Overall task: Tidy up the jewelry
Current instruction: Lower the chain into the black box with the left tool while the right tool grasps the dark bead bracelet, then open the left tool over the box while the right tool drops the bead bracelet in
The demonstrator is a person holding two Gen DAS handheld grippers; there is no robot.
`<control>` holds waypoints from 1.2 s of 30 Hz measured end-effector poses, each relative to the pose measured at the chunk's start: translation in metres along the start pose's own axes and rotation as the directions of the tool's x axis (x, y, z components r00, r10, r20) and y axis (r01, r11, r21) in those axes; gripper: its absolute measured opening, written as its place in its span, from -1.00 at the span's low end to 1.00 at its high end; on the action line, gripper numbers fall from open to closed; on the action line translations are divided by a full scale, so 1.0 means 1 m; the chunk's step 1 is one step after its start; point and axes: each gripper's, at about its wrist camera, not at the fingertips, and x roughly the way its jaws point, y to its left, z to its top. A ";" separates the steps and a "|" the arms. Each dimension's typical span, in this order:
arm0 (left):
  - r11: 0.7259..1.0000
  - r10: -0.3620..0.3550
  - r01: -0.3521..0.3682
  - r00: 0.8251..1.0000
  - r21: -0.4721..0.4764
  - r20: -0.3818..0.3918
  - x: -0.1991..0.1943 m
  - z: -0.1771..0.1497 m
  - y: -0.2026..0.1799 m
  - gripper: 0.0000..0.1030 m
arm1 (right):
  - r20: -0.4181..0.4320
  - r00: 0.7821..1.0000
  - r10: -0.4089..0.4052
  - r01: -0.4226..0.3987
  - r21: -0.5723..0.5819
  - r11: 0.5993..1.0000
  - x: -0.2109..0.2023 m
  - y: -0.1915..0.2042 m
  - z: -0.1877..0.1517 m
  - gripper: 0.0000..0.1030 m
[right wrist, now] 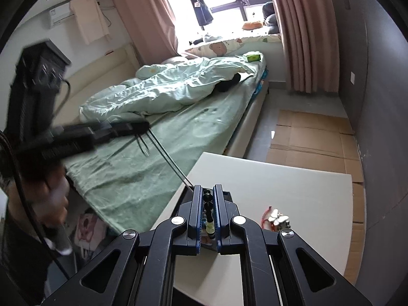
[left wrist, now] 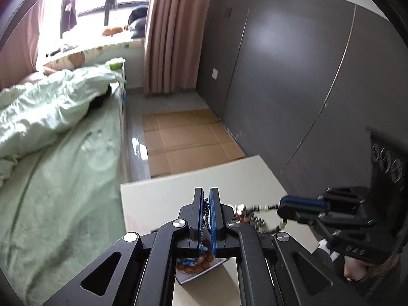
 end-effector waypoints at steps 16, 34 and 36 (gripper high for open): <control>0.977 -0.077 0.047 0.987 -0.207 -0.141 0.060 -0.059 0.053 0.24 | -0.071 0.997 0.008 -0.008 -0.008 1.000 0.046 0.011 0.004 -0.82; 0.962 -0.035 0.008 0.995 -0.273 -0.096 0.039 -0.092 0.095 0.41 | -0.160 0.987 0.023 0.009 0.201 0.979 0.104 -0.012 -0.013 0.36; 0.961 -0.045 0.017 0.994 -0.276 -0.096 0.042 -0.093 0.094 0.41 | -0.158 0.987 0.033 0.004 0.227 0.974 0.098 -0.020 -0.020 0.36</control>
